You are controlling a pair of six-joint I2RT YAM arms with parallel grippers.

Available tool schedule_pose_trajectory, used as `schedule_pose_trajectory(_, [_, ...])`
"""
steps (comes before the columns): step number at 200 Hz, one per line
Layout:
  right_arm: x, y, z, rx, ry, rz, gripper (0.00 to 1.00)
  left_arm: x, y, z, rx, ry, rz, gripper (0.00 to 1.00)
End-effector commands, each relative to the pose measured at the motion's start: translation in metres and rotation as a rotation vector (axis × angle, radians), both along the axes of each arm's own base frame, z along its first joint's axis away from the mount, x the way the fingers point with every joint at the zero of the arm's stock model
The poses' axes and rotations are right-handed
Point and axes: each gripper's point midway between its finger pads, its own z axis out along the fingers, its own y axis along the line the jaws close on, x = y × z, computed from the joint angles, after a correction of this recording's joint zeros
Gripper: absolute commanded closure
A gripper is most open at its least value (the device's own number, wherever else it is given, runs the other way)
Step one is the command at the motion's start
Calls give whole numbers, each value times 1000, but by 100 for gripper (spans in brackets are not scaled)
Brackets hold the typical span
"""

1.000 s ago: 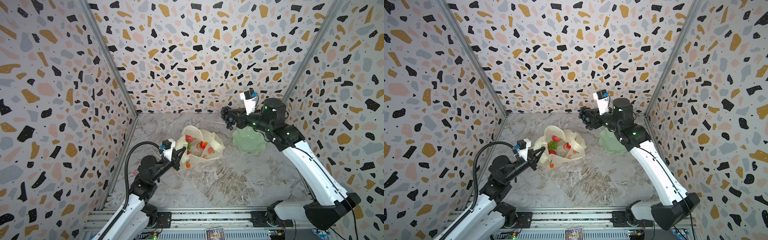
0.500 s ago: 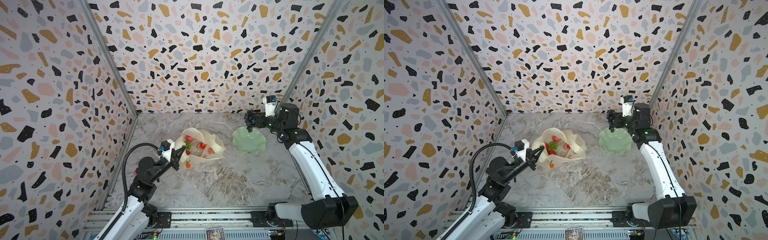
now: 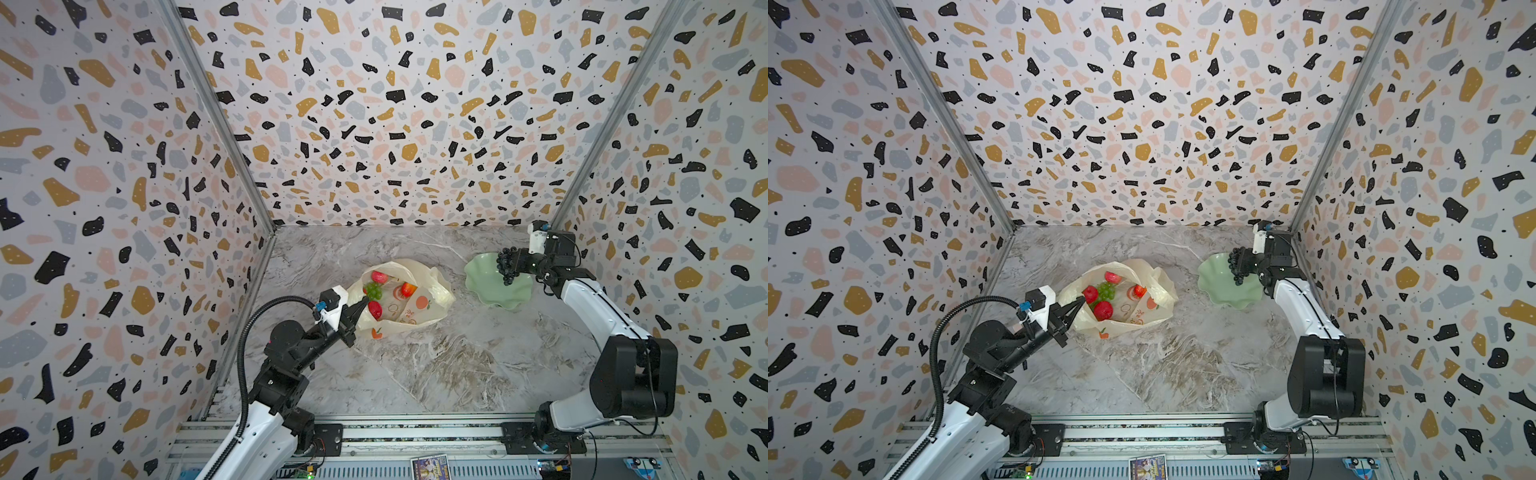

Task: Take fruits out of the plastic bag
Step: Place the fake fruit on the plate.

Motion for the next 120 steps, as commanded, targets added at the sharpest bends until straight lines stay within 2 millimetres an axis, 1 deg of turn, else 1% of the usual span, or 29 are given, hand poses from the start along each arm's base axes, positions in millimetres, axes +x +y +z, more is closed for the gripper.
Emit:
schedule_pose_trajectory(1, [10,-9,7,-20,-41,-36,100,-5,-2,14,-4,-46,-19,100])
schedule_pose_trajectory(19, [10,-9,-12,-23,4,-33,98,-5,-2,14,-2,-46,-18,100])
schedule_pose_trajectory(49, [12,-10,-33,-34,64,-30,96,-5,-1,17,4,-62,-12,100])
schedule_pose_trajectory(52, [12,-10,-36,-35,71,-29,96,-5,-1,12,12,-42,-12,100])
schedule_pose_trajectory(66, [13,-10,-44,-37,95,-32,95,-5,0,11,16,-38,-11,100])
schedule_pose_trajectory(86, [16,-9,-58,-38,127,-27,93,-5,0,11,15,-40,-11,100])
schedule_pose_trajectory(120, [18,-2,-78,-27,184,-3,85,-5,0,9,24,-36,-11,100])
